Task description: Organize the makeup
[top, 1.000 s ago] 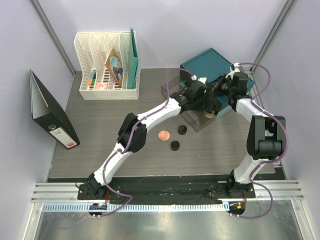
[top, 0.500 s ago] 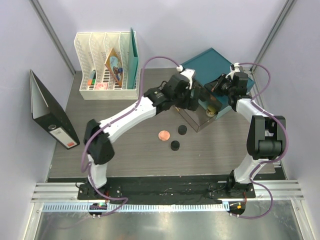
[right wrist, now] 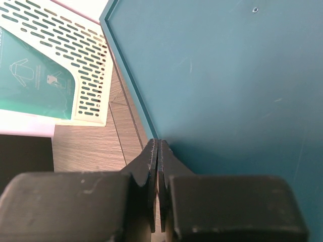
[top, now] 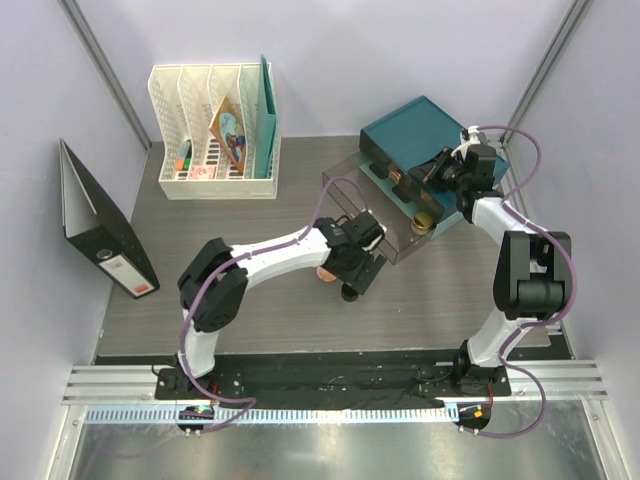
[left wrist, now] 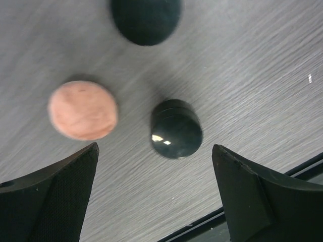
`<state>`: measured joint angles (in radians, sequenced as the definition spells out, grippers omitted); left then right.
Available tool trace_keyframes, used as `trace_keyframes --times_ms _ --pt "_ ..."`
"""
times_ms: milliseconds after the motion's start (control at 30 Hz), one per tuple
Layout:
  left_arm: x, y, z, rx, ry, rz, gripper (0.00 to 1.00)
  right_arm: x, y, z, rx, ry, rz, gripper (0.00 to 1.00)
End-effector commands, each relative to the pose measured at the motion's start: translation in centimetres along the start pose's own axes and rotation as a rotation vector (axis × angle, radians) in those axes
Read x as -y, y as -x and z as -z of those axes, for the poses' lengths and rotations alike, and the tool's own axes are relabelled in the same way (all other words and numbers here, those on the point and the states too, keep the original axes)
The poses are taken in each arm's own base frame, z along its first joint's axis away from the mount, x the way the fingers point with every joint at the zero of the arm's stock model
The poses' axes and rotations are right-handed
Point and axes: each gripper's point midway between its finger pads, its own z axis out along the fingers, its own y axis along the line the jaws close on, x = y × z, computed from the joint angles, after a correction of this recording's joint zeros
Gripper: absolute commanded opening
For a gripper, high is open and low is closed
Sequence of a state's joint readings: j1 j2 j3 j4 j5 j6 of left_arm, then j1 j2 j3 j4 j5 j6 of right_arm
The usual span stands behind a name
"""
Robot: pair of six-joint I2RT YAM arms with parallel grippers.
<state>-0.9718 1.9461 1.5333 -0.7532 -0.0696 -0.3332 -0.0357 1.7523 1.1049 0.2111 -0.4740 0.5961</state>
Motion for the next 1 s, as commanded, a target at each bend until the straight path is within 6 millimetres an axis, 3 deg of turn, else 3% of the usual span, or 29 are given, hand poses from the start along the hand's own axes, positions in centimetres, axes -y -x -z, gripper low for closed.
trace_keyframes --times_ms 0,133,333,533,633,667,733,833,967 --pt "2.3 1.4 -0.9 -0.004 -0.049 -0.043 0.93 10.8 -18.0 5.1 -0.546 -0.413 -0.228 0.06" --pt "2.9 0.7 -2.7 -0.068 -0.035 -0.07 0.93 10.8 -18.0 5.1 -0.547 -0.412 -0.225 0.06" --pt "2.6 -2.2 -4.8 -0.171 -0.007 -0.079 0.82 10.9 -18.0 5.1 -0.55 -0.414 -0.227 0.06" --pt "1.9 -2.7 -4.1 -0.146 0.013 -0.055 0.71 10.9 -18.2 5.1 -0.553 -0.415 -0.229 0.06" --pt "1.9 -2.9 -4.0 -0.154 0.012 -0.057 0.36 11.0 -18.2 5.1 -0.555 -0.416 -0.232 0.06" --pt "2.0 -2.9 -4.0 -0.159 0.009 -0.058 0.15 11.0 -18.2 5.1 -0.556 -0.416 -0.231 0.06" --pt "2.1 -2.7 -3.8 -0.163 0.007 -0.061 0.0 11.0 -18.3 5.1 -0.557 -0.416 -0.231 0.06" --pt "2.1 -1.3 -3.0 -0.12 0.014 -0.06 0.0 10.9 -18.2 5.1 -0.554 -0.415 -0.23 0.06" --pt "2.1 2.2 -0.4 -0.007 0.029 -0.078 0.0 11.0 -18.2 5.2 -0.553 -0.417 -0.229 0.06"
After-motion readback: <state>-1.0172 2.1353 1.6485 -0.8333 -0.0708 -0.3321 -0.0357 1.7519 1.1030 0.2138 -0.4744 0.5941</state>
